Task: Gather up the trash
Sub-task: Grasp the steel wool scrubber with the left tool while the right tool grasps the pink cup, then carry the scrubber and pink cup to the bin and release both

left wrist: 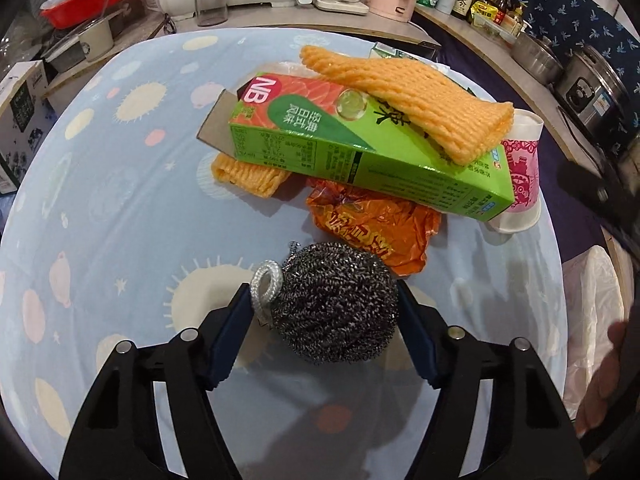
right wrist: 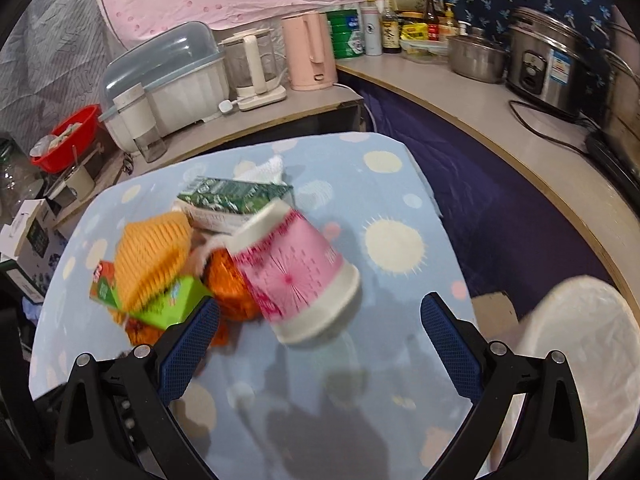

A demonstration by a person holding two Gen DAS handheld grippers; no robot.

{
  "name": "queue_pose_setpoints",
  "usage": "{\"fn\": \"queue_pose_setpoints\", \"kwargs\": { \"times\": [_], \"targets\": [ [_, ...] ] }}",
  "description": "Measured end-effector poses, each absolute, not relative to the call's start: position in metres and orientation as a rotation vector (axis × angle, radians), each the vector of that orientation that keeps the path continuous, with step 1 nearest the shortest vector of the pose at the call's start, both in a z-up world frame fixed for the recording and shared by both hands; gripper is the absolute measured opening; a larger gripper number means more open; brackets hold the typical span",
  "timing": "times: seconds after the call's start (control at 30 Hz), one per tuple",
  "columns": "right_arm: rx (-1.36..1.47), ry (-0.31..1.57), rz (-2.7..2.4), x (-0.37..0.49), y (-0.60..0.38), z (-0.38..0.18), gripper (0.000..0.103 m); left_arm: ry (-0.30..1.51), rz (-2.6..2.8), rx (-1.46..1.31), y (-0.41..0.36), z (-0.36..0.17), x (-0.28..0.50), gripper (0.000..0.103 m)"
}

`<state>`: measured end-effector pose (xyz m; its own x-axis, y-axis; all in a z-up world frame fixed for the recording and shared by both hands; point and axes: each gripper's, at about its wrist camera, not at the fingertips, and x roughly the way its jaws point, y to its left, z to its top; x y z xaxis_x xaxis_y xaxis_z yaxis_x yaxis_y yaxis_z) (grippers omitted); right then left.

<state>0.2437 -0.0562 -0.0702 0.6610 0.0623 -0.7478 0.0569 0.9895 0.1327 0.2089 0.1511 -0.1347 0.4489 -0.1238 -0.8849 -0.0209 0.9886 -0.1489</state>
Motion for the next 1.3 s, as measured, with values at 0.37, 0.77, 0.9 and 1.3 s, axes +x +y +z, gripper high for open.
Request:
{"fn": "queue_pose_setpoints", "kwargs": {
  "times": [0.37, 0.77, 0.9, 1.3],
  "targets": [
    [0.098, 0.894, 0.085, 0.293, -0.044, -0.096, 0.096, 1.116, -0.089, -0.173, 0.155, -0.140, 0.215, 0.065],
    [0.139, 0.884, 0.097, 0.283, -0.057, -0.093, 0.051, 1.114, -0.094, -0.177, 0.158, -0.138, 0.213, 0.061],
    [0.142, 0.864, 0.090, 0.271, -0.062, -0.078, 0.035, 1.112, -0.098, -0.182, 0.157, -0.132, 0.206, 0.060],
    [0.151, 0.919, -0.005, 0.258, -0.081, -0.095, 0.037, 1.114, -0.071, -0.145, 0.151, -0.132, 0.183, 0.060]
  ]
}}
